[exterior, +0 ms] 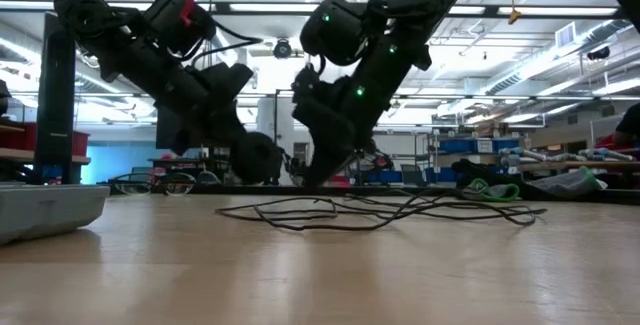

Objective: Coil cords
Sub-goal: Coil the black wire onto the black spool

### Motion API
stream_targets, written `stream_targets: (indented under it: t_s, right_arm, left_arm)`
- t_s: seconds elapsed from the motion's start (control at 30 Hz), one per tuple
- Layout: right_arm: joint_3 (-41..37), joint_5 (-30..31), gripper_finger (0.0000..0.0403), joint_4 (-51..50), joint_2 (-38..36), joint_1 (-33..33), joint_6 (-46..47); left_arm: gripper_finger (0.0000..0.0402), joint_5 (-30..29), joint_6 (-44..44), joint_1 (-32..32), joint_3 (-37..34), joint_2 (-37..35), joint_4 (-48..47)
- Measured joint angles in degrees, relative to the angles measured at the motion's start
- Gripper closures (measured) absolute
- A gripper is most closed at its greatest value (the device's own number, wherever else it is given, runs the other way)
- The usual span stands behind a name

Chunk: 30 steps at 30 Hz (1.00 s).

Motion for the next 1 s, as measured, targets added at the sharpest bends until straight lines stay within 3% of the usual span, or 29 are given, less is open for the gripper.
stream_targets:
  t_s: [0.33, 0.53, 0.67, 1.0]
  right_arm:
    - [0.0, -2.93, 0.0402, 6.95, -0.02, 0.53, 0.11]
    - [-0.04, -0.65, 0.0402, 4.5, -0.02, -0.01, 1.1]
    - [-0.07, -4.41, 0.0403, 9.23, -0.02, -0.44, -0.38]
    - [0.95, -6.89, 0.0403, 19.9, -0.02, -0.47, -3.62]
  left_arm:
    - [0.0401, 3.33, -0.07, 0.0, 0.0, 0.0, 6.41]
    - [0.0401, 5.38, -1.17, 0.0, 0.02, 0.0, 7.8]
    - [0.0401, 3.78, -1.25, 0.0, 0.02, 0.0, 8.52]
    - [0.0401, 0.96, -1.07, 0.0, 0.02, 0.0, 7.89]
